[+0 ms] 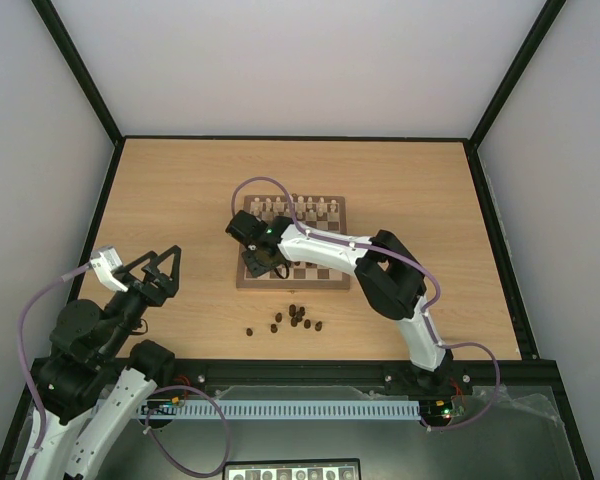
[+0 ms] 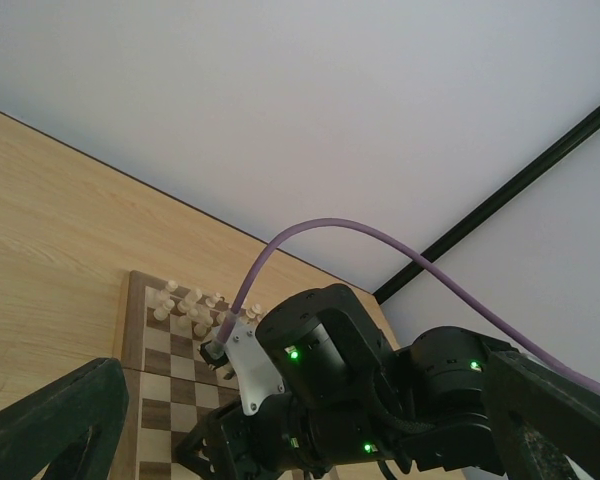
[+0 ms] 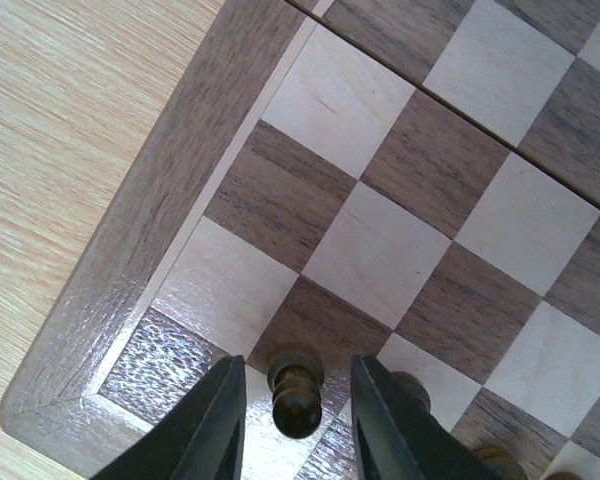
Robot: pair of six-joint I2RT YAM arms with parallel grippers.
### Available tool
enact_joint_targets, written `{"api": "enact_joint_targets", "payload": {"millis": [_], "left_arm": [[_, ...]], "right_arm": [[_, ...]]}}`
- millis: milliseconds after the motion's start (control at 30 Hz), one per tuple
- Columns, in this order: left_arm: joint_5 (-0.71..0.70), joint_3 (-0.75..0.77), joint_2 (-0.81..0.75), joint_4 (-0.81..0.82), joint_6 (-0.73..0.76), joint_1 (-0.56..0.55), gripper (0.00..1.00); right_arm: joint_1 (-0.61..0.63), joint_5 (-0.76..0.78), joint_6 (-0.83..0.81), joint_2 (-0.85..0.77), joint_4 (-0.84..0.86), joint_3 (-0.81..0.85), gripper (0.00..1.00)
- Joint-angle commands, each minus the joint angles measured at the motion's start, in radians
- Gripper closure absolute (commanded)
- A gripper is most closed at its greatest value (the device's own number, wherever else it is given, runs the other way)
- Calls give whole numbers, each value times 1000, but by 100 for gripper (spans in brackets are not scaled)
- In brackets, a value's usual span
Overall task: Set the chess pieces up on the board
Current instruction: Place the chess piece on the chessboard, then pick up the chess piece at the center of the board.
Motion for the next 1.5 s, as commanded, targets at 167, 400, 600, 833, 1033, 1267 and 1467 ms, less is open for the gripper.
{"api": "enact_joint_targets", "payload": {"millis": [167,400,600,833,1033,1267,1467], "left_arm": [[-3,5,3,19,5,-3,0],[-8,23,6,9,9,-3,1],[-7,28,1,-3,7,-3,0],[-4,32,-13,-17,0,-3,0],[-1,47,-17,-26,0,-3,0],[-1,56,-16,-31,7,-3,1],[-4,56,-17,-33,9,-3,0]], "right_arm": [[26,-13,0,-165,-15,-68,57],[147,-7,26,-289,-20,-174,50],[266,-63,68,-341,33,-306,51],[371,-94,119,-269,84,-341,57],[392,-95,123,-187,87,-300,59],[392,-57,124,-119,56,-245,61],[392,-22,121,-96,27,-209,62]]}}
